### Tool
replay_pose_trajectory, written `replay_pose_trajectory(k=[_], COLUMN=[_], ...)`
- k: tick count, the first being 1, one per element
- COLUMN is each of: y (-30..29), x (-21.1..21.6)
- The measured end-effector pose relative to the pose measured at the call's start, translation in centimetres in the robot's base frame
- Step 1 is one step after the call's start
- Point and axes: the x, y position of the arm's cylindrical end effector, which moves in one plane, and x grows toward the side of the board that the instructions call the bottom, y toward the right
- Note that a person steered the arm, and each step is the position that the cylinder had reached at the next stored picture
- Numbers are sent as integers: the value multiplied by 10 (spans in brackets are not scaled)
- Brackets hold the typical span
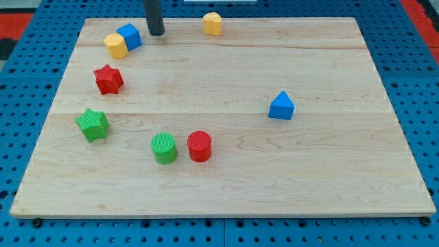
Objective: Move the blue cube above the yellow hexagon
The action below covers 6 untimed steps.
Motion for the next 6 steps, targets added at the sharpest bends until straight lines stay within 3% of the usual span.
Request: replay_pose_trajectory(k=[2,4,6], y=[-14,-53,-55], x=[20,19,4])
